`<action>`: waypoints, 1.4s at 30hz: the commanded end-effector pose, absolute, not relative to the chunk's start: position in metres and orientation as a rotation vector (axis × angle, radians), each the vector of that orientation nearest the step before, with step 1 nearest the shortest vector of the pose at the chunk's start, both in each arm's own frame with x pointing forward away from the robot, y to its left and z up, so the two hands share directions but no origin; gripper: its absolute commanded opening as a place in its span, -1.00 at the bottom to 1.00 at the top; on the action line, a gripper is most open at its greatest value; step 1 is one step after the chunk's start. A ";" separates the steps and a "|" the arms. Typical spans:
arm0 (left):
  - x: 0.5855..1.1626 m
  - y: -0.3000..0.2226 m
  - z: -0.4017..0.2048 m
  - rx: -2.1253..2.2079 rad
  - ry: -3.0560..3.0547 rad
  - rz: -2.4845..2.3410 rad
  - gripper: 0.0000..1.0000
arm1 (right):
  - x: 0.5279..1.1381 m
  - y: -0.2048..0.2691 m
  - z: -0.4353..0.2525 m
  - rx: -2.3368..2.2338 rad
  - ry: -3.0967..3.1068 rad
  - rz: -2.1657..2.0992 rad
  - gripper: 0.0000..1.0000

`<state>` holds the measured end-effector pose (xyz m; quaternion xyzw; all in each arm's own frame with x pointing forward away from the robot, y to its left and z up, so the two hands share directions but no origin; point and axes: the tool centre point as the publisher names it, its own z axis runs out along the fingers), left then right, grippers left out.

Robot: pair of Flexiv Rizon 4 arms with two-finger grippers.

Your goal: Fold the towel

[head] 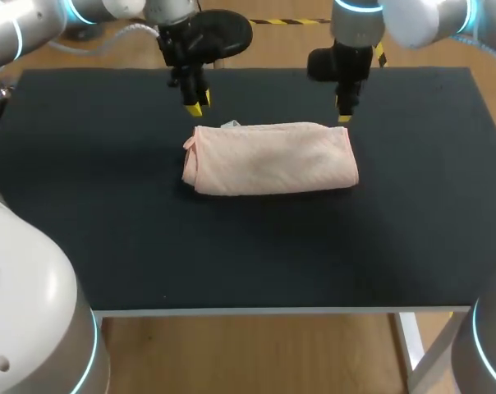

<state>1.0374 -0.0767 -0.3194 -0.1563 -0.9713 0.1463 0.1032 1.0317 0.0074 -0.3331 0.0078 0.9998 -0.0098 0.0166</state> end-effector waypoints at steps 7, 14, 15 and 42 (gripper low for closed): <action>1.000 -0.052 -0.297 -0.577 -2.881 0.847 1.00 | 1.017 0.003 -0.300 -0.027 3.046 -0.053 1.00; 0.981 -0.036 -0.302 -0.354 -2.832 1.088 1.00 | 1.011 0.009 -0.301 -0.045 3.059 -0.071 1.00; 0.978 -0.033 -0.302 -0.311 -2.842 1.137 1.00 | 1.009 0.011 -0.301 -0.056 3.062 -0.073 1.00; 0.966 -0.021 -0.292 -0.291 -3.046 1.197 1.00 | 0.998 0.028 -0.297 -0.340 3.094 -0.236 1.00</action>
